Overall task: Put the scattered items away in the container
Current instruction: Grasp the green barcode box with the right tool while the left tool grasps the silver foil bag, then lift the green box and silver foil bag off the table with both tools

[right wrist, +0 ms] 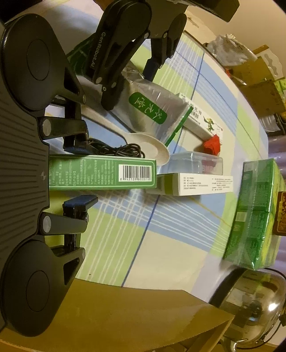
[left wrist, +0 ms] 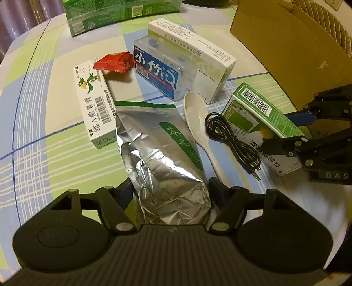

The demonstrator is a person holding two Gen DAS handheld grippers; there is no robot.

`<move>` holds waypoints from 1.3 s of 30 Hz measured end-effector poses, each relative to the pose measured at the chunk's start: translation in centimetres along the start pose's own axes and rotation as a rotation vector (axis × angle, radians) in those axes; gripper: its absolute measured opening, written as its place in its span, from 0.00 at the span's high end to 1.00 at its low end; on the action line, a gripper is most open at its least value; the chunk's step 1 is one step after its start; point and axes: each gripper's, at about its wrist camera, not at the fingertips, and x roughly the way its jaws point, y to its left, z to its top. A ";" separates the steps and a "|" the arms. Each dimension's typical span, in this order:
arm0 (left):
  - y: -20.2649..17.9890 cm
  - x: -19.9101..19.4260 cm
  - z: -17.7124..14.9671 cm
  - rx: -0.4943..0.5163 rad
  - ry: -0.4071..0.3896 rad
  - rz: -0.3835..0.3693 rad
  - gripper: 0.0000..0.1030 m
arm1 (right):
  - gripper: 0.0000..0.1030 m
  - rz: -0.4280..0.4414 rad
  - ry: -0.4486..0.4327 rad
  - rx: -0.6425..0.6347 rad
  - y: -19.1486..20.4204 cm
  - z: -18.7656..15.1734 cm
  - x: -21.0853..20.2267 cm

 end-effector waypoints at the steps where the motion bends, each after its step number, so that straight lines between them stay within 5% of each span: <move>1: 0.0 0.0 0.0 -0.001 -0.002 0.003 0.38 | 0.65 0.001 0.002 0.001 -0.1 0.0 0.1; 9: -0.3 -0.8 0.0 0.005 -0.021 0.005 0.53 | 0.66 0.010 0.012 0.017 -0.4 0.1 0.5; 12: -0.2 -1.5 0.0 0.002 -0.045 0.016 0.55 | 0.73 0.015 -0.012 0.024 -0.3 0.1 0.1; 22: 0.5 -3.3 0.2 -0.018 -0.093 0.024 0.56 | 0.74 0.025 -0.066 0.047 -0.5 0.4 -1.3; 39: -0.5 -3.0 0.3 0.014 -0.089 0.028 0.56 | 0.73 -0.022 0.014 0.016 -1.1 0.4 1.6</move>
